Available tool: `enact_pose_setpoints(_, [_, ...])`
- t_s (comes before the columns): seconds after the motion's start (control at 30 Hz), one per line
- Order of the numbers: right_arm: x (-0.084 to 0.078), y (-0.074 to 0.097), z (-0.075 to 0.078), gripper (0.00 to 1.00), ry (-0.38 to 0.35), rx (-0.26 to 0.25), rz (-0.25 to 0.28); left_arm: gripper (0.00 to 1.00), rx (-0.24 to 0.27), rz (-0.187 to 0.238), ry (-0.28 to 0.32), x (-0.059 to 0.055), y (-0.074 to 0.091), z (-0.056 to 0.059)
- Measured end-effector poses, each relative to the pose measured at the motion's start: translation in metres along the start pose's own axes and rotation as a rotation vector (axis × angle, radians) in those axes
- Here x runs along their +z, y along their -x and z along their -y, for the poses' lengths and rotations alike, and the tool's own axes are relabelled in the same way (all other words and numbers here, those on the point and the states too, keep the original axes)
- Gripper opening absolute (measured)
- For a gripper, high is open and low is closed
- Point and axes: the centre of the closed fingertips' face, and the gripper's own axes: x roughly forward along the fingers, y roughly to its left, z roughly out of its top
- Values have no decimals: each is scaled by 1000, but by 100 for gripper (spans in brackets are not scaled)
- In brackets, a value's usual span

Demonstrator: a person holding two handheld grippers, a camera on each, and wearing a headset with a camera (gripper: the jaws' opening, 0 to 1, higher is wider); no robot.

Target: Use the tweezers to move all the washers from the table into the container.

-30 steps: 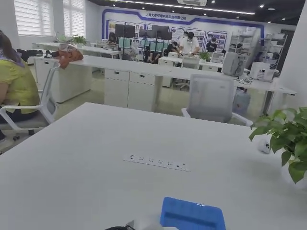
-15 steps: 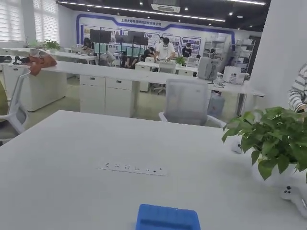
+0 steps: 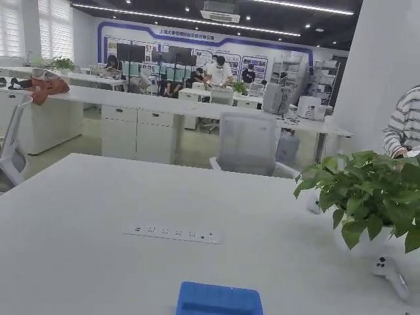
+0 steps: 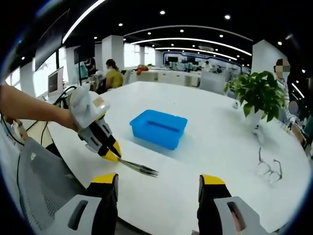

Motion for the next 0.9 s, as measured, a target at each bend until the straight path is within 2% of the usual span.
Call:
enact_pose_setpoints(0.07, [1,0,0,64,5,-5,4,16,11,21,47,2,6,-1])
enact_pose_setpoints(0.1, [1,0,0,65,4,-4,6,20,36,38,78,2,11,-3])
enact_pose_setpoints(0.17, [1,0,-1,66,4,0,7,29,54,90,129,5,22,-3])
enact_pose_setpoints(0.2, [0,0,0,67,3,-3,3,32,56,105,158,5,27,-2])
enact_pose_setpoints(0.23, [0,0,0,68,2,-4,3,37,79,129,215,3,35,-5])
enact_pose_setpoints(0.3, [0,-1,1,69,-9,-5,3,45,83,166,290,0,45,-5])
enact_pose_setpoints(0.33, [0,-1,1,69,-13,-5,6,49,94,199,341,-1,54,-6])
enact_pose_setpoints(0.4, [0,-1,2,71,-18,-5,7,53,138,246,376,-4,69,-10])
enact_pose_setpoints(0.53, [1,-1,3,77,-31,-6,16,61,238,277,417,-17,94,-9])
enact_pose_setpoints(0.6, [2,-1,4,81,-41,-14,21,70,290,297,459,-26,105,-8])
enact_pose_setpoints(0.73, [2,0,7,84,-59,-18,28,82,391,315,529,-46,124,-6])
enact_pose_setpoints(0.8, [1,-1,7,85,-77,-8,23,87,424,320,560,-54,129,-5])
enact_pose_setpoints(0.9, [2,-1,7,87,-91,-5,24,96,509,318,581,-67,141,-4])
